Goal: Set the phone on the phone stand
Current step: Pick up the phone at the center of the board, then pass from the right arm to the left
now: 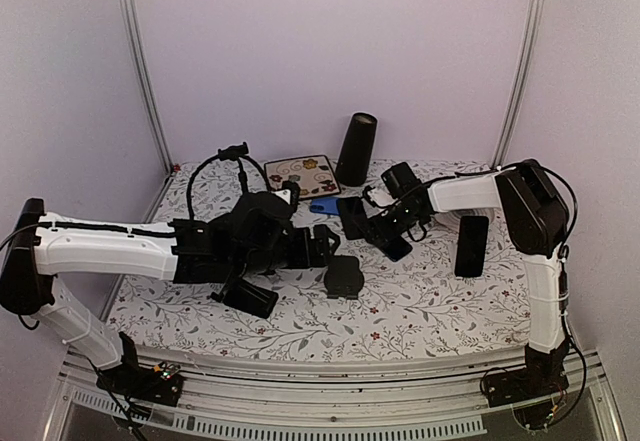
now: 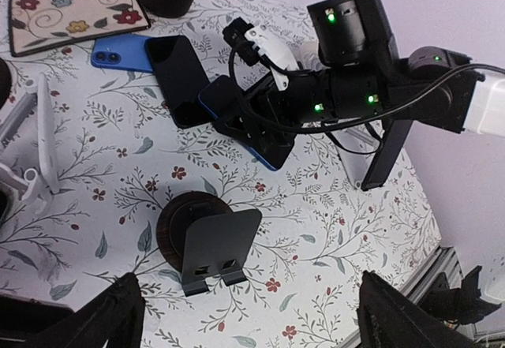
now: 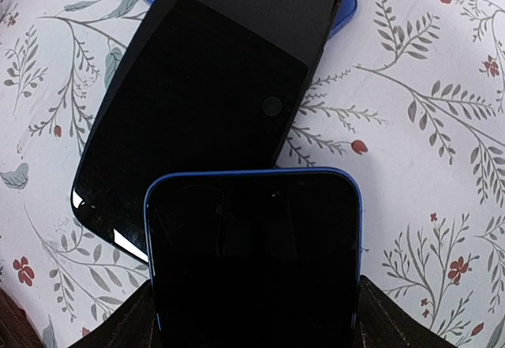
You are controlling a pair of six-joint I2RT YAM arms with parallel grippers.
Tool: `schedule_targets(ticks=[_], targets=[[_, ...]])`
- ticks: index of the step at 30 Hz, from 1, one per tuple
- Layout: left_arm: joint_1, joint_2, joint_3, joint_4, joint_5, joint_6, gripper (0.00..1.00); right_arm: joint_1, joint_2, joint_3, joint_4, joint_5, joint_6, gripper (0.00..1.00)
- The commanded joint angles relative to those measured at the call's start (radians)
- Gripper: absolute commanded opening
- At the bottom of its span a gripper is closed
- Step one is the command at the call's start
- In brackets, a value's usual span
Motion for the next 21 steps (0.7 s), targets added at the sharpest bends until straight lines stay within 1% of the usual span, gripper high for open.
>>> schedule_targets(ticks=[1, 4, 10, 15, 21], targets=[[0.01, 0.011, -0.033, 0.056, 0.033, -0.017, 0.93, 0.005, -0.091, 0.005, -0.045, 0.014, 0.065, 0.56], [0.012, 0.018, -0.037, 0.068, 0.044, -0.021, 0.93, 0.008, -0.136, -0.007, -0.044, -0.004, 0.095, 0.52], [0.018, 0.026, -0.043, 0.099, 0.07, -0.018, 0.92, 0.019, -0.241, -0.036, -0.026, -0.036, 0.187, 0.5], [0.022, 0.04, -0.05, 0.159, 0.122, -0.018, 0.9, 0.05, -0.341, -0.089, 0.03, -0.082, 0.264, 0.5], [0.019, 0.074, -0.049, 0.252, 0.203, -0.037, 0.87, 0.109, -0.449, -0.132, 0.093, -0.068, 0.373, 0.5]])
